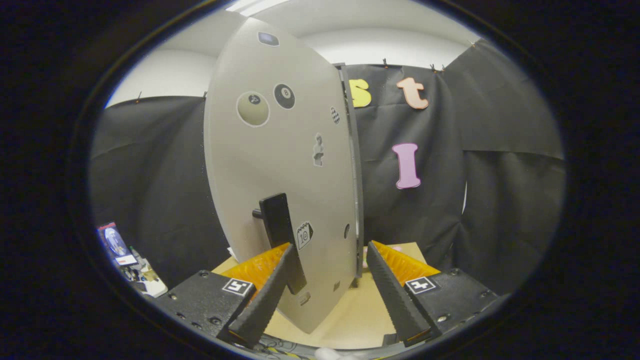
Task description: Open the shoe cabinet door, grab the shoes and put them into the shoe cabinet, then close the shoe cabinet door.
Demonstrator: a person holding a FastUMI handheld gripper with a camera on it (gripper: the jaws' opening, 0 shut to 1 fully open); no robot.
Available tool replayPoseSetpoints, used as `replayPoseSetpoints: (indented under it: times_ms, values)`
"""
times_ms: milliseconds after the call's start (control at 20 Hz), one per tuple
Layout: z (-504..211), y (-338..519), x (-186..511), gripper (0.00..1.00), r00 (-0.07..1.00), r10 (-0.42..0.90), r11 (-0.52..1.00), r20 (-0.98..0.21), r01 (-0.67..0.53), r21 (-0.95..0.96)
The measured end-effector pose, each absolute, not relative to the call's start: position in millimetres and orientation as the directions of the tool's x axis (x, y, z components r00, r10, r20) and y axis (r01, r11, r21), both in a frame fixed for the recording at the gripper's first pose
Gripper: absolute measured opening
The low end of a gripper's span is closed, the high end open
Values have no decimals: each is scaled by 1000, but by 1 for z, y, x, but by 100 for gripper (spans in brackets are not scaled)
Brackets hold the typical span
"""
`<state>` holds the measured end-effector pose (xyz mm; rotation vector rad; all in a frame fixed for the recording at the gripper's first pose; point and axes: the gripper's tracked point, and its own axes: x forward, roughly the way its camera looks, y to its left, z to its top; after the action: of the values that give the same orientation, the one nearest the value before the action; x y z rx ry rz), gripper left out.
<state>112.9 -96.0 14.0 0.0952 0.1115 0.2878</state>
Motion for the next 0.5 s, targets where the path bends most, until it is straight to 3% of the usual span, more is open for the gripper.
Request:
replayPoseSetpoints:
  times_ms: [500]
  values:
    - [14,12,121,97,919,387,920,-76,-379,104]
